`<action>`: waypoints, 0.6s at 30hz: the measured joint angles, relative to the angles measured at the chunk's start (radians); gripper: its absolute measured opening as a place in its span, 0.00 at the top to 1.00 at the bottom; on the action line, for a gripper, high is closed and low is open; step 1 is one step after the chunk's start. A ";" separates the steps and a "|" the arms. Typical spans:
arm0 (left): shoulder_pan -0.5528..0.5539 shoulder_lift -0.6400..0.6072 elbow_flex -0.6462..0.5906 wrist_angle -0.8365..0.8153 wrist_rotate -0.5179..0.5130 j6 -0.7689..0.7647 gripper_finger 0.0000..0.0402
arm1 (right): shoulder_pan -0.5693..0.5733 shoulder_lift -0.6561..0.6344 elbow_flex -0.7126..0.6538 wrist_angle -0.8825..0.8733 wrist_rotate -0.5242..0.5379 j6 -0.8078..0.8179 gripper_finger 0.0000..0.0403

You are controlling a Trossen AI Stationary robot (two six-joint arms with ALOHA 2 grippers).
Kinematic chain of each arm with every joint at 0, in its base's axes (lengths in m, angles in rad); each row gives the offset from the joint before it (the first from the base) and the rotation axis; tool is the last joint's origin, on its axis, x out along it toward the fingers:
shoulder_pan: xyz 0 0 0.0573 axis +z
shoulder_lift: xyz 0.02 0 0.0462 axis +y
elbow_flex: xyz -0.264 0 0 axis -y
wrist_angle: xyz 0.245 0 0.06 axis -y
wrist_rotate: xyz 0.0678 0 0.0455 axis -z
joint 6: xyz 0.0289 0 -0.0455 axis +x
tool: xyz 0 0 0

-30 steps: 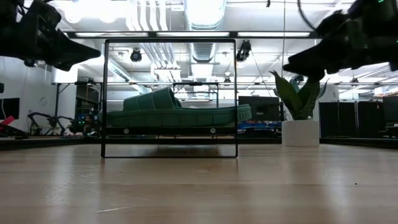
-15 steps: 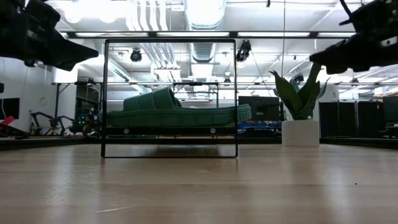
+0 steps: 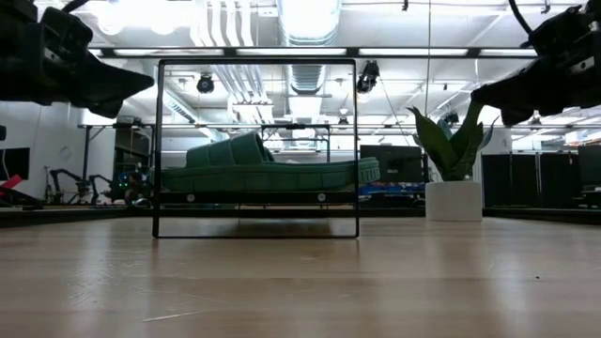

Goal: Pick and place slides into the shelf
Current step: Return to Home position

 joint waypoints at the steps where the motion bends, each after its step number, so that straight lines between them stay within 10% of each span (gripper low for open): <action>1: 0.000 0.010 0.000 0.001 0.005 0.000 1.00 | 0.000 0.001 0.000 0.000 0.000 -0.005 0.98; 18: 0.000 -0.003 -0.002 -0.004 0.009 0.001 1.00 | -0.003 0.003 0.000 0.001 -0.068 0.009 0.98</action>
